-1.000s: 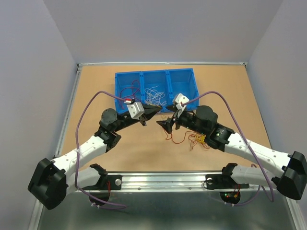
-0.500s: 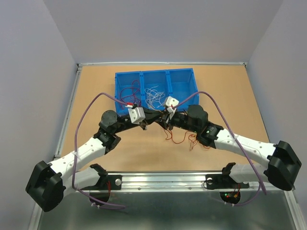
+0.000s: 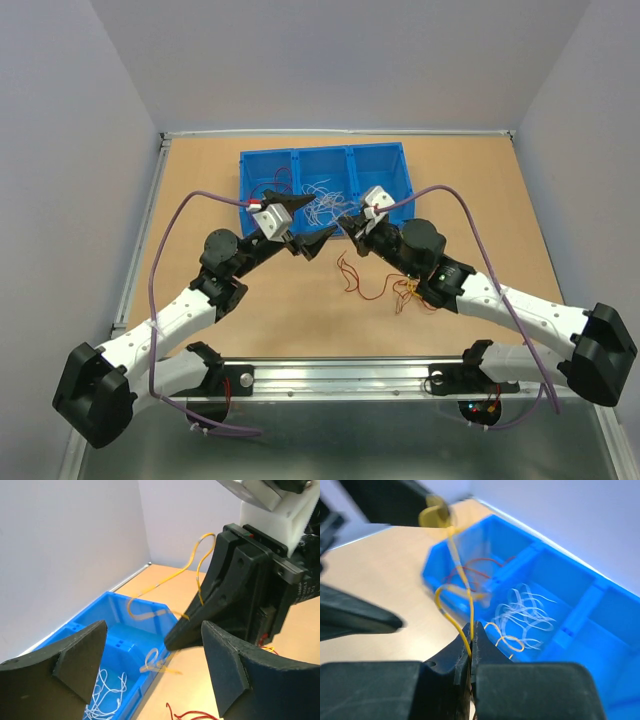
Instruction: Untangle the cables
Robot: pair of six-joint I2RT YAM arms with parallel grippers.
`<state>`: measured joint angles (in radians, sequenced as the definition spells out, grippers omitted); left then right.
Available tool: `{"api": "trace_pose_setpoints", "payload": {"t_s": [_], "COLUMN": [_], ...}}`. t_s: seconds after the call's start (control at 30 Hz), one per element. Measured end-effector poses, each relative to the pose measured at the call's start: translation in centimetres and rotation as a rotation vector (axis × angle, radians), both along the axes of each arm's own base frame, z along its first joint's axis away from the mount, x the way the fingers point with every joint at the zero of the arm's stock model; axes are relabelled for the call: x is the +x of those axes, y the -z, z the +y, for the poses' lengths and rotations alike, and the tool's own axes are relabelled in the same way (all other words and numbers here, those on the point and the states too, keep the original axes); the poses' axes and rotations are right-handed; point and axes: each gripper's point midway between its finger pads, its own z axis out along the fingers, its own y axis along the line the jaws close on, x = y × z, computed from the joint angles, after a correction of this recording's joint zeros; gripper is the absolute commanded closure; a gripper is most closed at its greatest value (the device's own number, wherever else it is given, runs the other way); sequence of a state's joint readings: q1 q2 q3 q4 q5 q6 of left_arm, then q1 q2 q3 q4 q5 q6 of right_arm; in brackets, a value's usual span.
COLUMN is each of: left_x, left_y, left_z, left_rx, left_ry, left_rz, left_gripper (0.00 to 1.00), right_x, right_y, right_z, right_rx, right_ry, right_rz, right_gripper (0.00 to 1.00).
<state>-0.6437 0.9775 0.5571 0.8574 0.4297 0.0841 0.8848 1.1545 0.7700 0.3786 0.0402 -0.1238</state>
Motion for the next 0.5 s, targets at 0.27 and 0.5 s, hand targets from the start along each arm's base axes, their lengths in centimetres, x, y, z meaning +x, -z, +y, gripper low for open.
{"api": "trace_pose_setpoints", "payload": {"t_s": [0.27,0.5], "left_x": [1.5,2.6], "left_y": [1.2,4.7], "left_z": [-0.5,-2.3], "left_rx": [0.056,0.167], "left_ry": [-0.023,0.023], "left_rz": [0.03,0.075], "left_gripper": [0.11,0.11], "right_x": [5.9,11.5], "right_y": [0.7,3.5], "right_z": [-6.4,-12.1], "right_rx": [0.034,0.04], "right_ry": [0.402,0.618], "right_rz": [0.037,0.117], "right_gripper": [0.99,0.99]}}
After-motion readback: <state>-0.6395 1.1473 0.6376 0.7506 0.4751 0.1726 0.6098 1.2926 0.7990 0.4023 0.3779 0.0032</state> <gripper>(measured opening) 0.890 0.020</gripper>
